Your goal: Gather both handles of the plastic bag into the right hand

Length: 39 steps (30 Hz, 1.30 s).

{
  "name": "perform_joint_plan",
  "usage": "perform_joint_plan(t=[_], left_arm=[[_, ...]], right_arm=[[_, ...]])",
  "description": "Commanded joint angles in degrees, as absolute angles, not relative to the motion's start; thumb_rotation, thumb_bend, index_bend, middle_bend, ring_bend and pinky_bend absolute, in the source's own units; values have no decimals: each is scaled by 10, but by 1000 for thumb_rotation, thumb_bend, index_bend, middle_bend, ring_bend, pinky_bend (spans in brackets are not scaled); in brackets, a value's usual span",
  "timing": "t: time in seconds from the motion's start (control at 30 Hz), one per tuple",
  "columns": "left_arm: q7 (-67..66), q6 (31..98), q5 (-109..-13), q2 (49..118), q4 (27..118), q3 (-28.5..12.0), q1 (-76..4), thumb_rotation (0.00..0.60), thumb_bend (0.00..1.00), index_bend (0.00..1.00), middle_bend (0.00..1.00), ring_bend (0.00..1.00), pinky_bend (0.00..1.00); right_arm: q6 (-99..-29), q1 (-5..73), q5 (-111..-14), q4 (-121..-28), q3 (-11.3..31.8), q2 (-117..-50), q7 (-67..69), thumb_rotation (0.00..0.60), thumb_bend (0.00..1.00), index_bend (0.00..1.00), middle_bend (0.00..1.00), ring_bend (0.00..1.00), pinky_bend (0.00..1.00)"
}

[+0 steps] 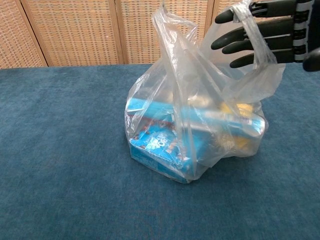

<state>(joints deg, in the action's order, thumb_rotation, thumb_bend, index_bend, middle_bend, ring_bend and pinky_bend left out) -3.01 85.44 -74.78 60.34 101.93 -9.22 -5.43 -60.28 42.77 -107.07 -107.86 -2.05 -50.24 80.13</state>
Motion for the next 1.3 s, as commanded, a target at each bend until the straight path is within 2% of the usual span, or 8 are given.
perform_joint_plan(t=[0.03, 0.3, 0.67, 0.87, 1.03, 1.07, 1.2, 1.3], left_arm=[[-30, 854, -748, 603, 1019, -92, -55, 600, 146, 0, 0, 0, 0], [-29, 852, -745, 604, 1016, -93, -56, 600, 146, 0, 0, 0, 0], [-18, 848, -740, 601, 1014, -94, -57, 600, 147, 0, 0, 0, 0], [-10, 844, -739, 598, 1012, -95, -58, 600, 145, 0, 0, 0, 0], [-11, 842, -739, 600, 1008, -97, -62, 600, 145, 0, 0, 0, 0], [-12, 840, -739, 601, 1007, -98, -64, 600, 145, 0, 0, 0, 0], [-15, 829, -730, 605, 1001, -101, -72, 600, 148, 0, 0, 0, 0], [-21, 823, -723, 609, 999, -103, -76, 600, 148, 0, 0, 0, 0]], right_arm=[[-588, 463, -1069, -1087, -23, -512, 888, 600, 0, 103, 190, 55, 72], [-529, 531, -1051, -1067, -32, -539, 1045, 600, 0, 162, 292, 185, 179], [-499, 580, -1020, -1054, -26, -565, 1127, 600, 0, 380, 390, 186, 179], [-492, 590, -1009, -1059, -26, -562, 1127, 600, 0, 401, 394, 166, 181], [-490, 595, -1003, -1068, -27, -553, 1134, 600, 5, 394, 424, 217, 354], [-489, 597, -1004, -1068, -29, -549, 1136, 600, 12, 391, 432, 235, 381], [-482, 603, -1002, -1068, -31, -539, 1132, 600, 72, 367, 448, 474, 415], [-480, 601, -983, -1070, -27, -536, 1129, 600, 102, 365, 484, 510, 421]])
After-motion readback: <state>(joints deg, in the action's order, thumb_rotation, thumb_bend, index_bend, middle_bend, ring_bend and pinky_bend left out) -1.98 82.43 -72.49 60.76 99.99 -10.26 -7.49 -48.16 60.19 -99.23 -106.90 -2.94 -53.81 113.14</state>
